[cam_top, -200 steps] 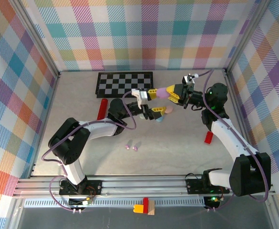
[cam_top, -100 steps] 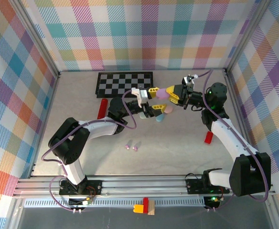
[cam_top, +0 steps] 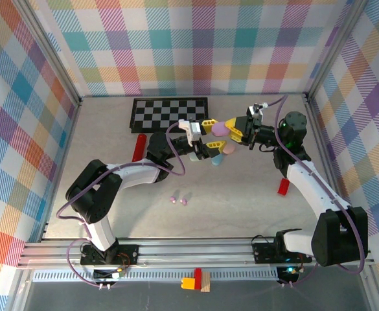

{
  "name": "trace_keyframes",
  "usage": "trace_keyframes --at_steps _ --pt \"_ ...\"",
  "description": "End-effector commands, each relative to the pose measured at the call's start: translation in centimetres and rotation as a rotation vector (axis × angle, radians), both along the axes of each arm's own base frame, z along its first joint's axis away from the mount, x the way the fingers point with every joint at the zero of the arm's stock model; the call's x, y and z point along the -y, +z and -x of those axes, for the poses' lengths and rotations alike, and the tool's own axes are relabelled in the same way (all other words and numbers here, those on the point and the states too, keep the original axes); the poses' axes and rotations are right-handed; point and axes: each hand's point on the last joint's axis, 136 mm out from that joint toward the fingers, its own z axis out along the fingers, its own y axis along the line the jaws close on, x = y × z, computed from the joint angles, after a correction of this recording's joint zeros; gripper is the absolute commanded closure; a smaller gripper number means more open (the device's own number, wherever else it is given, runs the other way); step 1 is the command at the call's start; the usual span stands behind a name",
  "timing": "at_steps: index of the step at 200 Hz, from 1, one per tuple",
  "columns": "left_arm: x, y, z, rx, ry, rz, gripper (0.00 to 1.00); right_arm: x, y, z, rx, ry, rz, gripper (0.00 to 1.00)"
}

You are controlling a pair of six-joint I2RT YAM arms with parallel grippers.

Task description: Insert the wireless bluetooth earbuds into the charging case

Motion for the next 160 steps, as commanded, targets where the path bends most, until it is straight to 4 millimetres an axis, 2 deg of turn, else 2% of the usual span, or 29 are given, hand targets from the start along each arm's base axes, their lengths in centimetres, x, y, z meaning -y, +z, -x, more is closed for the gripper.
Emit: trace_keyframes --at_steps 1,55,120,143,151,160 --pt "0.21 1.76 0.73 0.078 -0.008 0.044 0.37 0.12 0.15 -0.24 0.033 -0.002 0.01 0.83" --pt "0.25 1.67 0.85 0.083 -0.017 0.039 0.43 0.09 -0.1 -0.27 0.026 -0.001 0.016 0.83" --pt "0.36 1.52 1.05 0.085 -0.029 0.034 0.6 0.1 -0.39 -0.35 0.017 -0.005 0.02 0.83" --pt "0.38 1.33 1.12 0.081 -0.033 0.029 0.61 0.16 -0.4 -0.43 0.018 -0.012 0.025 0.83" --pt "0.39 1.25 1.16 0.081 -0.036 0.027 0.61 0.18 -0.45 -0.42 0.019 -0.015 0.03 0.8" --pt "0.3 1.24 1.15 0.082 -0.035 0.026 0.61 0.2 -0.38 -0.39 0.029 -0.021 0.036 0.73"
